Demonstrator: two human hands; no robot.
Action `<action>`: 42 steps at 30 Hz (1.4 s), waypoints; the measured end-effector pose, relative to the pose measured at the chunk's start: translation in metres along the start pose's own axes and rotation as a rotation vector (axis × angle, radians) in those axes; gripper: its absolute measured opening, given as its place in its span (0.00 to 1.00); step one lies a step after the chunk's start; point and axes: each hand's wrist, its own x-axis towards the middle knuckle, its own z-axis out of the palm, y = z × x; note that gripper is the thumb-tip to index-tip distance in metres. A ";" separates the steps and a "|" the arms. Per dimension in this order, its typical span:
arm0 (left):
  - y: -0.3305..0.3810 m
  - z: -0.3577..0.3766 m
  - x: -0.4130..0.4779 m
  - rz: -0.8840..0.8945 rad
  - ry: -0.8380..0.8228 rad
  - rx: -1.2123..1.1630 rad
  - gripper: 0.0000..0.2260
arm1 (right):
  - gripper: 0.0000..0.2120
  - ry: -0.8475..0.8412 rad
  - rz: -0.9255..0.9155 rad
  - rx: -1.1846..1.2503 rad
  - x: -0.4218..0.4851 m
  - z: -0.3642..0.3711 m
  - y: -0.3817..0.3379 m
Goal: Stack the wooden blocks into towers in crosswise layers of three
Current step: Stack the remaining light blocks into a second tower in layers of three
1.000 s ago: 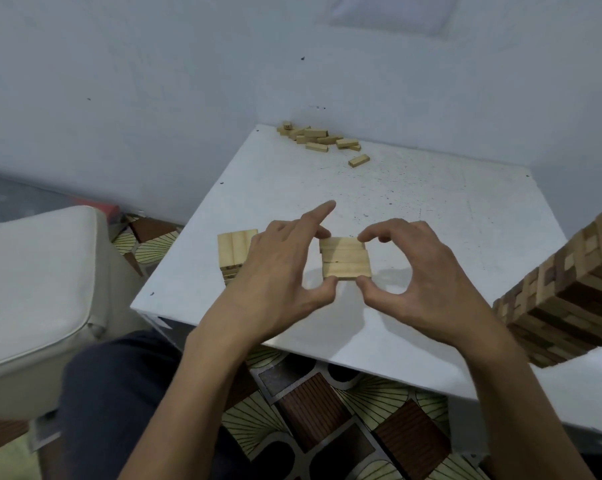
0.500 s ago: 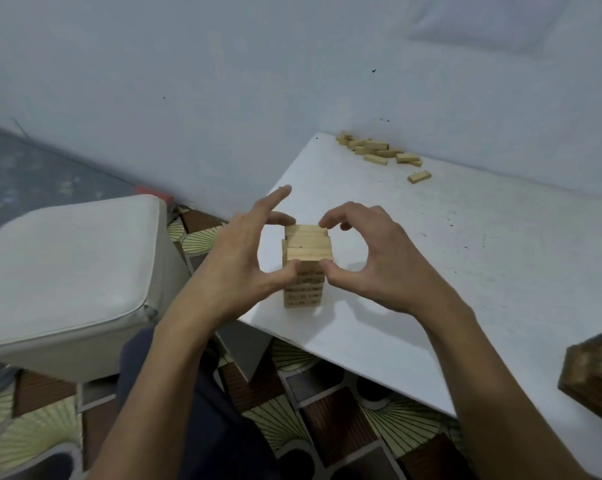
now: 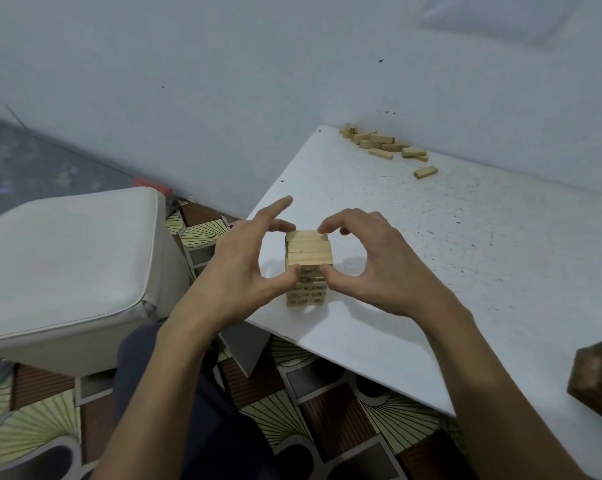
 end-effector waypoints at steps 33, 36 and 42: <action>0.038 0.081 -0.013 -0.163 0.378 -0.681 0.26 | 0.24 0.265 0.161 0.825 -0.022 0.075 -0.034; 0.039 0.082 -0.012 -0.157 0.379 -0.679 0.26 | 0.22 0.251 0.169 0.841 -0.022 0.074 -0.034; 0.037 0.083 -0.013 -0.155 0.379 -0.651 0.26 | 0.24 0.254 0.173 0.829 -0.021 0.076 -0.032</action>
